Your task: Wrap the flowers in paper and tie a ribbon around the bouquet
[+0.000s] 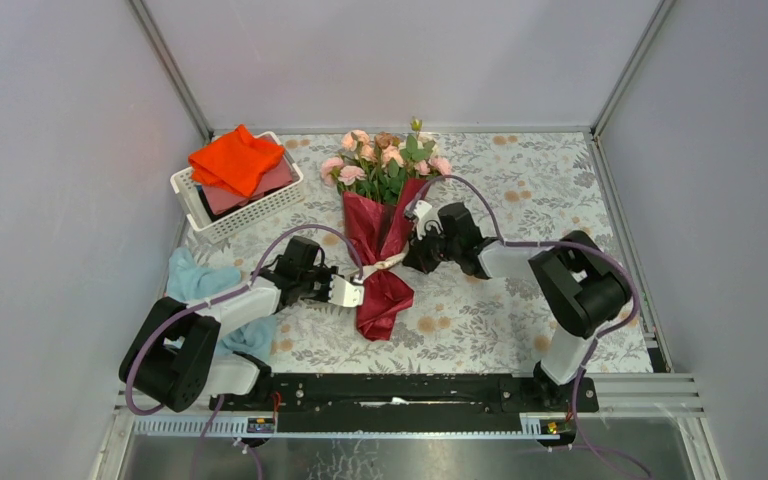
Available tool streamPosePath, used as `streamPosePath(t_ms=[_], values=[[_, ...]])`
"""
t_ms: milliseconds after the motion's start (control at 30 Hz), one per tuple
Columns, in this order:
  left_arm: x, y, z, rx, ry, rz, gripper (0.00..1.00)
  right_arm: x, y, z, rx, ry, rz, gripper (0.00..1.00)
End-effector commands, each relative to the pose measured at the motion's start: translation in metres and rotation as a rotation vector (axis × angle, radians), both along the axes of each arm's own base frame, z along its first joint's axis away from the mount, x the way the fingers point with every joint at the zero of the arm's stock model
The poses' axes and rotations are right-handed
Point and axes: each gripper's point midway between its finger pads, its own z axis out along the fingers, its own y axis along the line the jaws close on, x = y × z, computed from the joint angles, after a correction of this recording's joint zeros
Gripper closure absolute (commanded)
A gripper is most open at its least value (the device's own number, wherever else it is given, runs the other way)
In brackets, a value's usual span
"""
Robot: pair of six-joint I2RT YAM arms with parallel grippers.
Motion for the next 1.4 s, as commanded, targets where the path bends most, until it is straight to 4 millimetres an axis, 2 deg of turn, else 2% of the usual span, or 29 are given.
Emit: streamPosePath(t_ms=[0, 200, 333, 400, 567, 667, 767, 933, 1067, 1167, 1200, 1267, 1300, 1333, 1367], values=[[-0.003, -0.002, 0.001, -0.005, 0.014, -0.003, 1.0, -0.002, -0.003, 0.03, 0.008, -0.049, -0.005, 0.93], [-0.006, -0.001, 0.0, -0.004, 0.018, 0.0, 1.0, -0.03, -0.015, 0.03, -0.026, 0.063, 0.005, 0.86], [-0.005, -0.001, 0.0, -0.004, 0.017, -0.004, 1.0, -0.038, -0.018, 0.03, -0.015, 0.096, -0.008, 0.84], [-0.004, -0.002, 0.001, -0.005, 0.014, -0.005, 1.0, -0.039, -0.016, 0.029, -0.002, 0.098, -0.012, 0.86], [-0.004, -0.002, 0.001, -0.006, 0.015, -0.005, 1.0, -0.036, -0.01, 0.037, 0.041, 0.106, -0.023, 1.0], [-0.003, -0.001, 0.001, -0.001, 0.014, -0.002, 1.0, -0.039, -0.01, 0.046, 0.048, 0.14, -0.034, 1.0], [-0.005, 0.0, -0.001, 0.002, 0.019, -0.001, 1.0, -0.048, -0.019, 0.049, 0.013, 0.208, -0.081, 1.0], [-0.007, 0.002, -0.004, 0.011, 0.018, -0.002, 1.0, -0.087, -0.057, 0.028, -0.077, 0.477, -0.244, 1.0], [-0.007, 0.003, -0.005, 0.013, 0.016, 0.0, 1.0, -0.133, -0.072, 0.015, -0.101, 0.679, -0.315, 1.0], [-0.007, 0.001, -0.005, 0.001, 0.014, -0.007, 1.0, -0.151, -0.077, 0.012, -0.11, 0.752, -0.323, 1.0], [-0.006, -0.001, -0.004, -0.005, 0.011, -0.011, 1.0, -0.151, -0.076, 0.013, -0.103, 0.749, -0.313, 0.95], [-0.005, -0.003, -0.003, -0.016, 0.007, -0.017, 1.0, -0.146, -0.073, 0.018, -0.1, 0.721, -0.276, 0.72], [-0.004, -0.004, -0.002, -0.017, 0.006, -0.017, 1.0, -0.142, -0.072, 0.024, -0.108, 0.698, -0.253, 0.65], [-0.004, -0.004, -0.001, -0.018, 0.005, -0.016, 1.0, -0.137, -0.073, 0.029, -0.134, 0.667, -0.23, 0.6], [-0.003, -0.004, 0.0, -0.017, 0.003, -0.016, 1.0, -0.121, -0.074, 0.041, -0.161, 0.594, -0.225, 0.55]])
